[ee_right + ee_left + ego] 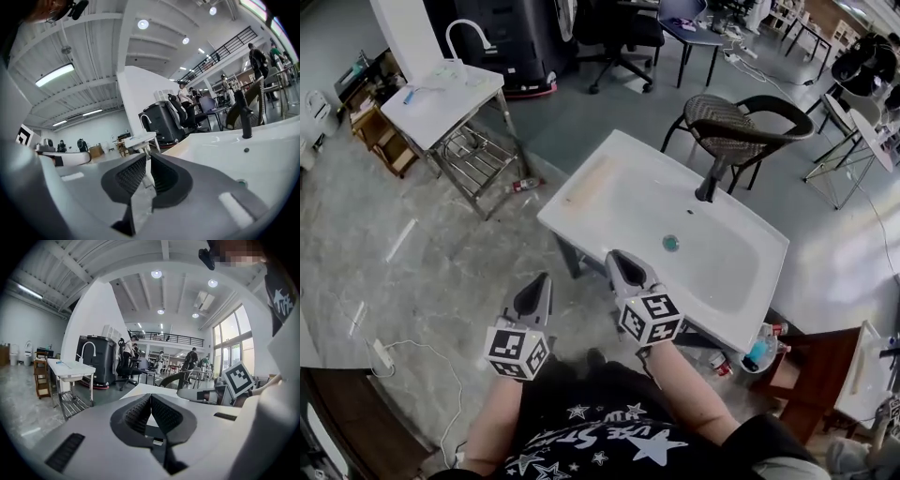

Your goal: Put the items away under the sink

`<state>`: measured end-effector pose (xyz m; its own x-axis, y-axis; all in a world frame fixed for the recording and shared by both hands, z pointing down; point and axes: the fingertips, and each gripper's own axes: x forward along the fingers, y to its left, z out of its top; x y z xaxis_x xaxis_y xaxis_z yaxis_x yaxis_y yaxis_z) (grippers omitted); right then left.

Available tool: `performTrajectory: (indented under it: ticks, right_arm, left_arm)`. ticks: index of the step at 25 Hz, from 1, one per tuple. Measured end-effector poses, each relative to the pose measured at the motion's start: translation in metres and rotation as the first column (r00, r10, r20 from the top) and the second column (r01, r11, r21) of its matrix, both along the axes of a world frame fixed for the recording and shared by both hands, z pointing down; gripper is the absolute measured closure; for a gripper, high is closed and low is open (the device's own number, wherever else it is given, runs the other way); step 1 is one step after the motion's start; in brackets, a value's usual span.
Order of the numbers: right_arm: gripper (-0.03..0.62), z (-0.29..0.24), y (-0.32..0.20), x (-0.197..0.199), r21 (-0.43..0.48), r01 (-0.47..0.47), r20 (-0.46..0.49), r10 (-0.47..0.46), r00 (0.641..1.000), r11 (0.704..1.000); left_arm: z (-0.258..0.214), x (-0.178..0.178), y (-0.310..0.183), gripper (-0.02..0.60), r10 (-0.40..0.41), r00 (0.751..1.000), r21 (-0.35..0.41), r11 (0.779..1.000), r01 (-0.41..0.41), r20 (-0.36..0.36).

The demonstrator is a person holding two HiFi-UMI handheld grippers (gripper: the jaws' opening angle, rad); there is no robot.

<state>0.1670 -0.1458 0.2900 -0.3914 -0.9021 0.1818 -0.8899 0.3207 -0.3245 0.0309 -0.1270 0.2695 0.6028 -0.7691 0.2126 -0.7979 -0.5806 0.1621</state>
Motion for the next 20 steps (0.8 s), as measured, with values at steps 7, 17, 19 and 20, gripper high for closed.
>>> performTrajectory:
  ticks: [7, 17, 19, 20]
  right_arm:
    - [0.536, 0.042, -0.043, -0.019, -0.161, 0.008, -0.014, -0.01, 1.0, 0.987]
    - [0.497, 0.049, -0.149, -0.041, -0.292, -0.159, -0.088, 0.139, 0.986, 0.943]
    - [0.489, 0.05, -0.169, -0.042, -0.311, -0.202, -0.115, 0.174, 0.978, 0.929]
    - [0.477, 0.051, -0.178, -0.042, -0.321, -0.224, -0.115, 0.197, 0.974, 0.92]
  left_arm:
    - [0.05, 0.01, -0.05, 0.572, 0.151, 0.988, -0.097, 0.984, -0.147, 0.031]
    - [0.066, 0.019, -0.204, 0.572, 0.469, 0.877, -0.099, 0.882, -0.46, 0.107]
    - [0.073, 0.014, -0.215, 0.572, 0.531, 0.838, -0.109, 0.847, -0.521, 0.124]
    - [0.076, 0.01, -0.219, 0.572, 0.558, 0.819, -0.109, 0.83, -0.547, 0.138]
